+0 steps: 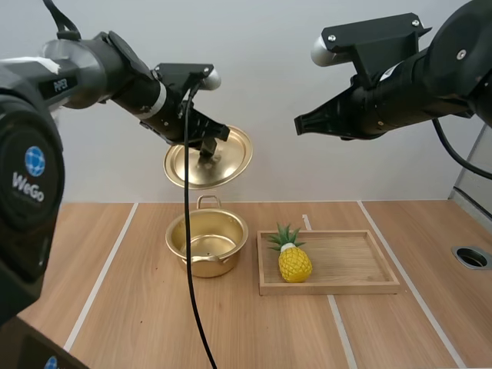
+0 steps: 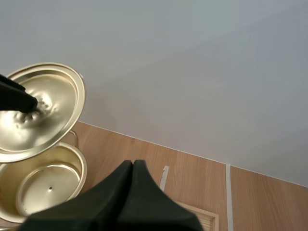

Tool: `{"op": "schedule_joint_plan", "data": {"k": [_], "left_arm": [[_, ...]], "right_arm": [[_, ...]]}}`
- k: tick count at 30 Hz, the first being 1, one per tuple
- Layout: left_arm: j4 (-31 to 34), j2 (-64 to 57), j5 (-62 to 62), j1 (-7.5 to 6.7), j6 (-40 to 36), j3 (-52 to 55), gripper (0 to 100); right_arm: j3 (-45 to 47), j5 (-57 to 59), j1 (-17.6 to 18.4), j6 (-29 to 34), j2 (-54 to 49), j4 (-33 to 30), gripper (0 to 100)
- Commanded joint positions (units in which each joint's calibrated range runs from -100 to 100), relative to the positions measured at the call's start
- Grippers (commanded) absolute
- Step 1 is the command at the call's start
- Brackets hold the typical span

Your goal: Open the pot, put the pineapple inside, and close it

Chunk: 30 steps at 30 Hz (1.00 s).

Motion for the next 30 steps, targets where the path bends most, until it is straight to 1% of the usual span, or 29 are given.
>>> {"op": "schedule_joint_plan", "data": {"k": [1, 5, 11, 17, 23, 27, 30], "left_arm": [[-1.63, -4.1, -1.62, -0.11, -0.15, -2.84, 0], [-1.64, -8.94, -5.92, -0.11, -0.15, -5.26, 0], [-1.64, -16.65, -20.93, -0.11, -0.15, -6.02, 0], [-1.53, -22.71, -32.54, -0.11, -0.15, -6.02, 0], [-1.44, -26.88, -37.92, -0.11, -0.15, -6.02, 0], [-0.84, -28.32, -38.17, -0.11, -0.15, -6.02, 0], [-0.73, -28.88, -38.17, -0.11, -0.15, -6.02, 0]], "right_arm": [[-0.34, 1.31, -0.26, -0.11, -0.39, 0.45, 0], [-0.34, 1.48, -0.26, -0.11, -0.39, 0.45, 0], [-0.34, 1.45, -0.26, -0.11, -0.39, 0.71, 0], [-0.34, 1.45, -0.26, -0.11, -0.39, 1.55, 0], [-0.34, 1.45, -0.26, -0.11, -0.39, 2.15, 0], [-0.34, 1.45, -0.26, -0.11, -0.39, 2.25, 0], [-0.34, 1.45, -0.26, -0.23, -0.26, 3.58, 0]]}}
